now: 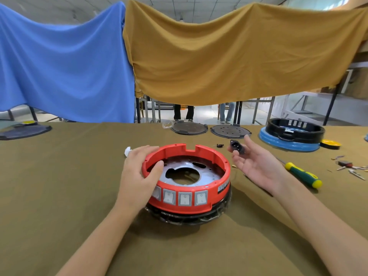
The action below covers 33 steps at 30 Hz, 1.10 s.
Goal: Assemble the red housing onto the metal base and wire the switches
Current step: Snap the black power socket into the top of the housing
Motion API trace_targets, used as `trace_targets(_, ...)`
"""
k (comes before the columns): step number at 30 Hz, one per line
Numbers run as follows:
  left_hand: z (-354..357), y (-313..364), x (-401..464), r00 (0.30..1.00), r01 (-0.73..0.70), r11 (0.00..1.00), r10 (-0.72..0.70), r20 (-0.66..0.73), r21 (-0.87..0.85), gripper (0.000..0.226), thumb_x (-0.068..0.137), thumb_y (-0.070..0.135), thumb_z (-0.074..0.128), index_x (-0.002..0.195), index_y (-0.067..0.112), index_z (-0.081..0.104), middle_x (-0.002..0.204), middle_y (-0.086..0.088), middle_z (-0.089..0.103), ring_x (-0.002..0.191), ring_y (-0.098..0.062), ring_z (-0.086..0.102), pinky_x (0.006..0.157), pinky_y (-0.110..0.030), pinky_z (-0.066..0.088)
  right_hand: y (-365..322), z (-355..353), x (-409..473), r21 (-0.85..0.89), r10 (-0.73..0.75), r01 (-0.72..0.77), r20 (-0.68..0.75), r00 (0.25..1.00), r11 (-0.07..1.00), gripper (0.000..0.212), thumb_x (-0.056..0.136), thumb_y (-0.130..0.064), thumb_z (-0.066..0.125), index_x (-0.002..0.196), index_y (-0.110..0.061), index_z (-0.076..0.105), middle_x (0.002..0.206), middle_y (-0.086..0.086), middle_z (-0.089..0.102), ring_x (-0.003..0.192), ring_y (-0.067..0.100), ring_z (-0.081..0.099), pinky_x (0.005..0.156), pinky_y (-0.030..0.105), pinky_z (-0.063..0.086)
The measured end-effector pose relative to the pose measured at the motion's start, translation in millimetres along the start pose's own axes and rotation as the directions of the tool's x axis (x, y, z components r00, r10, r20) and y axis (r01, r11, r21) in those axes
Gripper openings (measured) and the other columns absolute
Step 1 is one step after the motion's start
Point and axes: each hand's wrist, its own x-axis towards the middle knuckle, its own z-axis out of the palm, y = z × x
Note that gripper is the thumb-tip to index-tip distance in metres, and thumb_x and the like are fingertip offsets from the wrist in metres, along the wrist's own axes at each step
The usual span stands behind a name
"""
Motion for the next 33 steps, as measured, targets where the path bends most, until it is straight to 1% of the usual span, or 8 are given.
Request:
trace_targets(5, -1.4, 2.3, -1.6, 0.941, 0.325, 0.93, -0.299, 0.158, -0.173, 0.053, 0.086, -0.002, 0.054, 0.121, 0.037, 0.063, 0.13, 0.011, 0.049, 0.12, -0.008, 0.055, 0.103, -0.039, 0.049, -9.3, 27.4, 7.3, -0.194, -0.036, 0.048, 0.065, 0.997, 0.98, 0.025, 0.096, -0.007, 0.055, 0.118, 0.002, 0.063, 0.102, 0.013, 0.072, 0.076, 0.012, 0.067, 0.07, 0.022, 0.058)
trace_targets(11, -24.8, 17.1, 14.1, 0.85, 0.362, 0.932, -0.338, 0.403, 0.018, 0.058, 0.057, 0.022, 0.053, 0.112, 0.038, 0.057, 0.117, 0.007, 0.043, 0.108, -0.002, 0.05, 0.088, -0.023, 0.044, 0.1, 58.2, 27.9, -0.49, -0.082, 0.14, 0.139, 0.987, 0.86, 0.029, 0.105, -0.027, 0.044, 0.115, -0.005, 0.059, 0.104, 0.016, 0.074, 0.08, 0.019, 0.062, 0.074, 0.031, 0.054)
trace_targets(15, -27.1, 16.7, 54.4, 0.794, 0.384, 0.919, -0.38, 0.474, 0.092, 0.028, 0.082, 0.03, 0.07, 0.108, 0.029, 0.06, 0.09, 0.003, 0.055, 0.073, 0.004, 0.055, 0.07, -0.023, 0.036, 13.0, 72.3, 43.5, -0.763, -0.127, 0.255, 0.224, 0.966, 0.594, 0.039, 0.107, -0.038, 0.033, 0.096, -0.011, 0.059, 0.083, 0.005, 0.075, 0.066, 0.01, 0.061, 0.064, 0.023, 0.051)
trace_targets(18, -1.8, 13.0, 88.1, 0.784, 0.265, 0.941, -0.338, 0.521, 0.212, 0.027, 0.095, 0.045, 0.061, 0.12, 0.035, 0.056, 0.109, 0.009, 0.06, 0.097, 0.0, 0.059, 0.074, -0.021, 0.041, 18.6, 77.9, 57.3, -0.859, -0.185, 0.299, 0.243, 0.952, 0.416, 0.046, 0.107, -0.041, 0.03, 0.083, -0.011, 0.056, 0.07, -0.002, 0.064, 0.061, 0.009, 0.053, 0.06, 0.019, 0.045)
trace_targets(21, 30.5, 8.3, 107.0, 0.72, 0.131, 0.948, -0.292, 0.63, 0.29, 0.03, 0.099, 0.044, 0.054, 0.127, 0.033, 0.055, 0.116, 0.008, 0.06, 0.108, -0.01, 0.059, 0.093, -0.03, 0.046, 21.3, 77.4, 67.5, -0.847, -0.14, 0.246, 0.204, 0.969, 0.471, 0.045, 0.107, -0.038, 0.033, 0.089, -0.008, 0.062, 0.073, -0.003, 0.059, 0.067, 0.011, 0.05, 0.065, 0.022, 0.044)
trace_targets(24, 48.1, -2.7, 109.7, 0.67, -0.109, 0.907, -0.234, 0.705, 0.406, 0.013, 0.103, 0.028, 0.05, 0.111, 0.025, 0.06, 0.103, 0.008, 0.061, 0.1, -0.016, 0.058, 0.091, -0.032, 0.046, 20.9, 69.5, 75.4, -0.718, -0.011, 0.108, 0.137, 0.99, 0.687, 0.042, 0.108, -0.03, 0.036, 0.114, 0.002, 0.062, 0.072, 0.0, 0.06, 0.064, 0.01, 0.05, 0.066, 0.023, 0.043)
trace_targets(29, 39.3, 1.6, 129.4, 0.472, 0.012, 0.898, -0.394, 0.789, 0.441, 0.03, 0.103, 0.05, 0.045, 0.119, 0.03, 0.059, 0.116, 0.008, 0.064, 0.109, -0.013, 0.06, 0.1, -0.032, 0.045, 17.5, 68.2, 84.5, -0.649, 0.154, -0.008, 0.169, 0.974, 0.76, 0.045, 0.109, -0.032, 0.032, 0.104, -0.005, 0.068, 0.061, -0.005, 0.048, 0.056, 0.008, 0.041, 0.059, 0.021, 0.035)
trace_targets(33, 55.5, -0.8, 130.8, 0.753, -0.06, 0.974, -0.098, 0.65, 0.216, 0.017, 0.101, 0.036, 0.055, 0.113, 0.026, 0.059, 0.096, 0.008, 0.062, 0.089, -0.012, 0.061, 0.085, -0.03, 0.047, 23.9, 75.6, 90.4, -0.746, 0.1, 0.105, 0.224, 0.97, 0.658, 0.041, 0.108, -0.035, 0.035, 0.085, -0.016, 0.063, 0.059, -0.006, 0.051, 0.056, 0.009, 0.041, 0.061, 0.025, 0.035)
